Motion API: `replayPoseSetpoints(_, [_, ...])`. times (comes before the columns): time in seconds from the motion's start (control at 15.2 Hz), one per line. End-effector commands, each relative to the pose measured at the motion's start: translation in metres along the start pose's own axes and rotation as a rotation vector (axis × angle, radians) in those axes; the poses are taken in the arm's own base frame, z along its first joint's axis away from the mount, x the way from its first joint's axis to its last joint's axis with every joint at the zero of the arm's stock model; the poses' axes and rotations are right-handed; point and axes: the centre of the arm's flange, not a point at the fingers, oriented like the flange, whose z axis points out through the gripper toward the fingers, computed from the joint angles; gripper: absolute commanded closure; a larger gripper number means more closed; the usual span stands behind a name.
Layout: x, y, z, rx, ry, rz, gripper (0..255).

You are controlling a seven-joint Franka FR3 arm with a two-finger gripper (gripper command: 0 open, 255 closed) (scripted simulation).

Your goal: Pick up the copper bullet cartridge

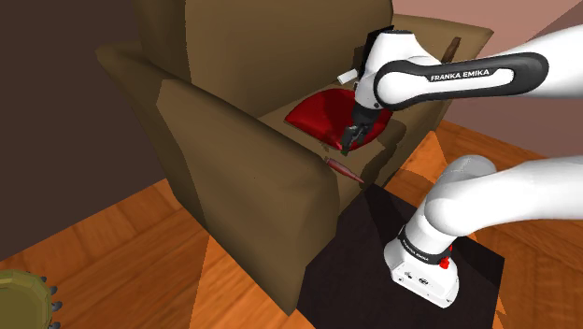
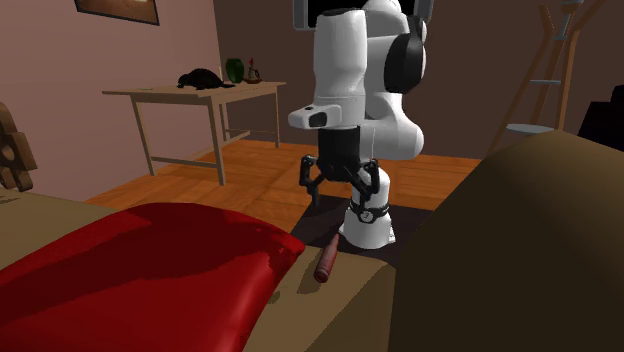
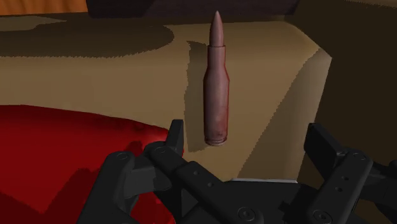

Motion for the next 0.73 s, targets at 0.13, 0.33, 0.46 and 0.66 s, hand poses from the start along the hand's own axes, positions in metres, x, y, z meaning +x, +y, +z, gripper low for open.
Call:
replayPoseSetpoints(0.13, [-0.002,0.012,0.054,-0.006,0.001,-0.016,0])
replayPoseSetpoints(0.33, [-0.003,0.015,0.074,-0.007,0.001,-0.019,0])
replayPoseSetpoints(0.46, [-0.004,0.015,0.084,-0.007,0.001,-0.019,0])
replayPoseSetpoints(0.66, [-0.004,0.016,0.100,-0.007,0.001,-0.019,0])
